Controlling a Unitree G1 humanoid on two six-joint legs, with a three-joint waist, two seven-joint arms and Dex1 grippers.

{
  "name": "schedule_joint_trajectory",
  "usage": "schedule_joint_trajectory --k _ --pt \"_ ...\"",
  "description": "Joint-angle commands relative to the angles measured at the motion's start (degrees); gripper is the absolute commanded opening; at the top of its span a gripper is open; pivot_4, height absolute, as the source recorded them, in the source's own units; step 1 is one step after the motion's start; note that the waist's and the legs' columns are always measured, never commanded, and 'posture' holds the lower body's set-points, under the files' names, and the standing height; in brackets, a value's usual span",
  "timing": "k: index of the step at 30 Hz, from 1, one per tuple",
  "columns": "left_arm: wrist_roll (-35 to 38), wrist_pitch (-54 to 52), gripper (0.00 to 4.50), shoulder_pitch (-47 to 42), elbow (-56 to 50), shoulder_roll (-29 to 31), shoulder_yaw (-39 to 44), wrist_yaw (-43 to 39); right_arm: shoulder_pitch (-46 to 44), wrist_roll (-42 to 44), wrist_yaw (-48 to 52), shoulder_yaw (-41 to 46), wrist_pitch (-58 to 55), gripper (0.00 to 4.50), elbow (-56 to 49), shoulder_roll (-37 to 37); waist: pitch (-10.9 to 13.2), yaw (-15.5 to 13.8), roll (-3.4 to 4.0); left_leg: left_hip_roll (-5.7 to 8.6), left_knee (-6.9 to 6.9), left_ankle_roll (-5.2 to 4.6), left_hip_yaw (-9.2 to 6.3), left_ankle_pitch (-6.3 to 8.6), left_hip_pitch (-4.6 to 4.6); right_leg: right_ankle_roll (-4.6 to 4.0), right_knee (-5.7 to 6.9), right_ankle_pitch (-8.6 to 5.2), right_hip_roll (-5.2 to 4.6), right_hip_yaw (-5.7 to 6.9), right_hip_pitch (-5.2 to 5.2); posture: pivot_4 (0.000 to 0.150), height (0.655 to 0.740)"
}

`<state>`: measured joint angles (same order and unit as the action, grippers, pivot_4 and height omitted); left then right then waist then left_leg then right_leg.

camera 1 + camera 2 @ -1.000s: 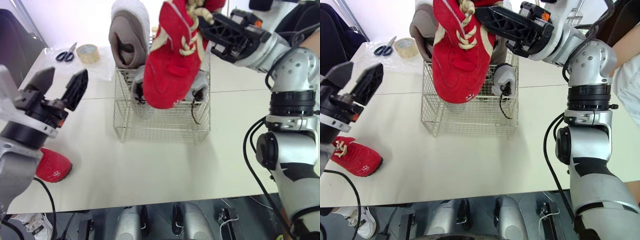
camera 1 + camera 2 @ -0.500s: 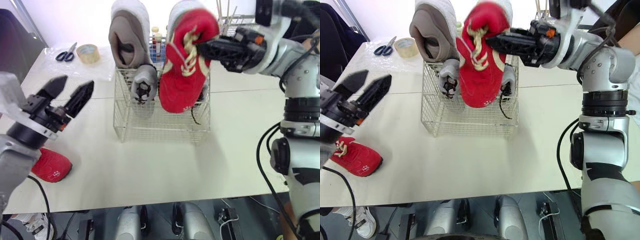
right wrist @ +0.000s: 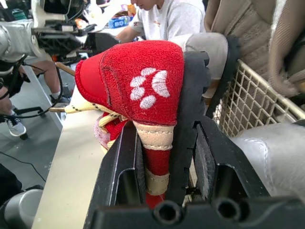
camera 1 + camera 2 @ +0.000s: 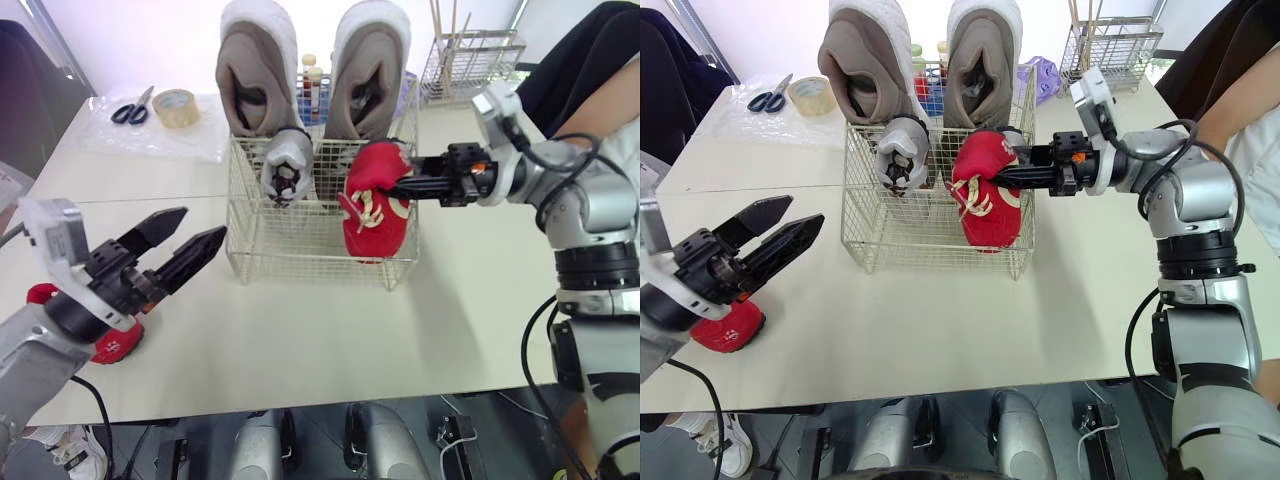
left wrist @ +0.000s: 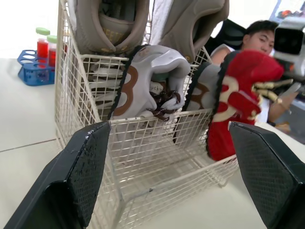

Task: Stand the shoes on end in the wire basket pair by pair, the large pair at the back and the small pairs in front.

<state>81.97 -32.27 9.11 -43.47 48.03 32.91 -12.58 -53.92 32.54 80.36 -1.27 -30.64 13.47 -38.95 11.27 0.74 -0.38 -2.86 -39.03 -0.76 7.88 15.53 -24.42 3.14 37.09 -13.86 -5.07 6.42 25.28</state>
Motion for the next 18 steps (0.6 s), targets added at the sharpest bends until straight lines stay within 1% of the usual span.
schedule_joint_trajectory --k 1,6,8,9,10,11,13,15,18 --pt "1.7 0.0 4.10 -0.9 -0.3 0.2 0.1 -0.3 2.5 0.9 -1.2 3.5 4.2 1.29 -0.4 2.3 0.0 0.0 -0.06 0.00 -0.01 0.00 -0.01 0.00 0.01 0.00 0.00 0.00 0.00 0.00 -0.02 0.150 0.7400" --pt "1.9 -0.6 4.10 -0.8 0.2 0.5 -0.2 -0.6 5.0 0.6 -0.2 3.4 4.6 1.29 -0.2 2.8 0.0 -0.1 -0.05 0.02 -0.07 -0.01 -0.01 0.00 0.02 0.00 0.00 0.00 -0.01 0.01 -0.08 0.150 0.7400" --pt "1.3 -1.2 4.10 -1.5 0.9 0.7 -0.6 -0.6 6.4 -0.3 1.7 2.3 4.6 1.29 0.6 1.4 0.0 -0.1 -0.05 0.01 -0.07 -0.01 -0.01 0.00 0.04 0.00 0.00 0.00 0.00 0.01 -0.08 0.150 0.7400" --pt "1.3 -1.4 4.16 -2.1 1.4 0.9 -0.9 -0.6 6.8 -1.0 2.4 1.7 4.7 1.79 1.1 0.8 0.0 -0.2 -0.05 0.01 -0.07 -0.01 -0.04 0.00 0.05 0.00 0.00 0.00 0.01 0.02 -0.11 0.150 0.7400" --pt "1.2 -1.6 4.16 -2.5 1.7 1.1 -1.1 -0.6 6.9 -1.5 2.8 1.3 4.8 1.96 1.5 0.4 0.0 -0.2 -0.05 0.02 -0.07 -0.01 -0.06 0.00 0.05 0.00 0.00 0.00 0.01 0.03 -0.13 0.150 0.7400" --pt "1.3 -1.8 4.16 -2.9 2.1 1.2 -1.2 -0.6 6.8 -1.8 2.9 1.3 5.0 2.30 1.9 0.5 0.0 -0.2 -0.06 0.02 -0.07 -0.01 -0.06 0.00 0.05 0.00 0.00 0.00 0.00 0.03 -0.13 0.150 0.7400" --pt "1.3 -2.3 4.16 -3.3 2.5 1.0 -2.0 -0.9 6.3 -2.4 2.1 1.6 5.9 3.36 2.4 0.9 0.0 0.0 -0.06 0.02 -0.09 -0.01 -0.06 0.00 0.07 0.00 0.00 0.00 0.01 0.03 -0.15 0.150 0.7400" --pt "0.7 -3.0 4.16 -3.3 2.4 1.0 -2.7 -1.4 6.1 -2.8 2.0 1.4 5.5 4.30 1.8 0.6 0.0 0.0 -0.04 0.03 -0.10 -0.02 -0.03 0.00 0.07 0.00 0.00 0.00 0.00 0.01 -0.14 0.150 0.7400" --pt "0.5 -3.4 4.16 -3.0 2.4 1.1 -2.2 -1.9 6.1 -2.3 2.3 1.6 4.3 4.30 0.3 0.0 0.0 0.1 -0.05 -0.01 -0.09 -0.01 -0.03 0.00 0.10 0.00 0.02 0.00 0.04 0.01 -0.14 0.150 0.7400"
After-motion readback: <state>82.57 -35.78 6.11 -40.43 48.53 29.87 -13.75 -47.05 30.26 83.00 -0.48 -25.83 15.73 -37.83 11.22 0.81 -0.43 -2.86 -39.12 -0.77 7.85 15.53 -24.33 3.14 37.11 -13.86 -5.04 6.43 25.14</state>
